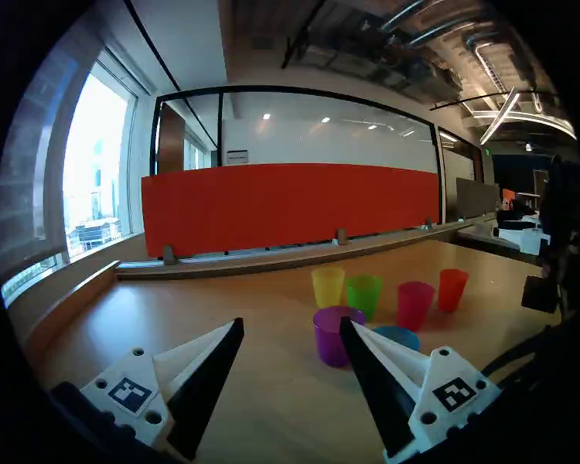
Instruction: Pour water
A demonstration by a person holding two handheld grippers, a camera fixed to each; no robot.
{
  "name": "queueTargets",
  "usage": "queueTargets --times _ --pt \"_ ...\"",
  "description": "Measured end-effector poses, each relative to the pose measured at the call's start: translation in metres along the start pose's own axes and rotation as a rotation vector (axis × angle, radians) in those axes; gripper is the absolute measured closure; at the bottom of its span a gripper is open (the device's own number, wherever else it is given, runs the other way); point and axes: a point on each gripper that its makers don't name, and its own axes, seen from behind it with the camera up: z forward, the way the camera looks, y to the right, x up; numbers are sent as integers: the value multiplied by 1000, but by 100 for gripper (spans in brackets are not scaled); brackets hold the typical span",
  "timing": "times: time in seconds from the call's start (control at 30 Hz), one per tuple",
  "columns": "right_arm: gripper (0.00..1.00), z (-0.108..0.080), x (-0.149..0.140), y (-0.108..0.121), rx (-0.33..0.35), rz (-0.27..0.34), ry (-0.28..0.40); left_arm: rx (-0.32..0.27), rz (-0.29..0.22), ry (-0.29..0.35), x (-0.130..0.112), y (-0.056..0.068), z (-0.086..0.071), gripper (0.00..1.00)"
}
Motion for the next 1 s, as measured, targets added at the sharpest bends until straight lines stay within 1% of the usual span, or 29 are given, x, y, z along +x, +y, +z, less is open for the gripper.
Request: queueTargets --times 0.1,0.3,0.37,0.57,0.73,0.87,1.0 --pt "1 0 -1 -6 34 -17 -20 -47 3 -28 -4 7 2 8" --pt "1 2 0 -19 97 -59 -54 -151 23 -81 -11 27 7 8" --pt "0 3 2 -20 108 -72 -61 -181 40 -93 -12 33 7 8" --pt "0 6 7 -27 135 -105 -75 -245 84 -146 -21 48 11 8" --pt "0 6 9 -36 170 -113 -83 -310 119 -206 -29 62 13 8" --pt "0 8 10 -41 185 -116 -87 -362 151 -249 -35 73 14 8" --pt "0 9 13 -44 191 -121 -87 -398 191 -286 -42 80 16 8"
